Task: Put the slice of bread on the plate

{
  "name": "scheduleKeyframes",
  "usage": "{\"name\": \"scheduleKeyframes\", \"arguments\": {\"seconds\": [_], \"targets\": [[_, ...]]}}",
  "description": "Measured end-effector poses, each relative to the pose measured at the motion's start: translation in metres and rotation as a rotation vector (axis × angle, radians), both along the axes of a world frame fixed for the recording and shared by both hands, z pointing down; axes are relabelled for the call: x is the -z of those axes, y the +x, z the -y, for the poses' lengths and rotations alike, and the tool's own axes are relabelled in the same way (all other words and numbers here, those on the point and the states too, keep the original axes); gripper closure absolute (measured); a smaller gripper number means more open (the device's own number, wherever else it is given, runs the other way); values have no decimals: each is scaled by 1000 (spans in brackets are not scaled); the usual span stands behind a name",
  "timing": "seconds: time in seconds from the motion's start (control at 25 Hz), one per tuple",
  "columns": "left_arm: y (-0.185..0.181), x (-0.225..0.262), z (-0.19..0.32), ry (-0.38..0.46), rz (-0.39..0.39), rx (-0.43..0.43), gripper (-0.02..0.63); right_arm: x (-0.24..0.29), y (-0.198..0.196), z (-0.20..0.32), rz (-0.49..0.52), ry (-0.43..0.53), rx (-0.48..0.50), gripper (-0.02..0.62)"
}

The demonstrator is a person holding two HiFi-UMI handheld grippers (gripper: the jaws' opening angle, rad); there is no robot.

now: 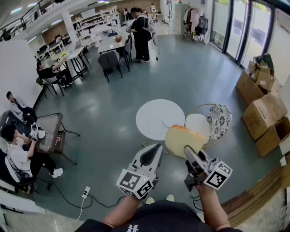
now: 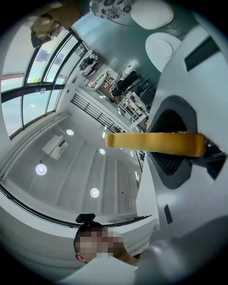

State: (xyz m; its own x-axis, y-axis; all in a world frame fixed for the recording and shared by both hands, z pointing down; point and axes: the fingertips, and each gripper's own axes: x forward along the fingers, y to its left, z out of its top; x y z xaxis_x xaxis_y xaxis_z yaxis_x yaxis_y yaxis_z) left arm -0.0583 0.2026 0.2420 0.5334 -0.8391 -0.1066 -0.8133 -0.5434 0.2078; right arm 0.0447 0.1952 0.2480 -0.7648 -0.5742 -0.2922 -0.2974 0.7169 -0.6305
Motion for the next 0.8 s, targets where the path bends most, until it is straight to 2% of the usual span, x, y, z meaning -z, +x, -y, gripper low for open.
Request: {"name": "scheduleKeyframes", "arguments": {"seconds": [0.8], "targets": [[2,-5,6,-7,15,25,589,3,4,8,31,4,26,502]]}}
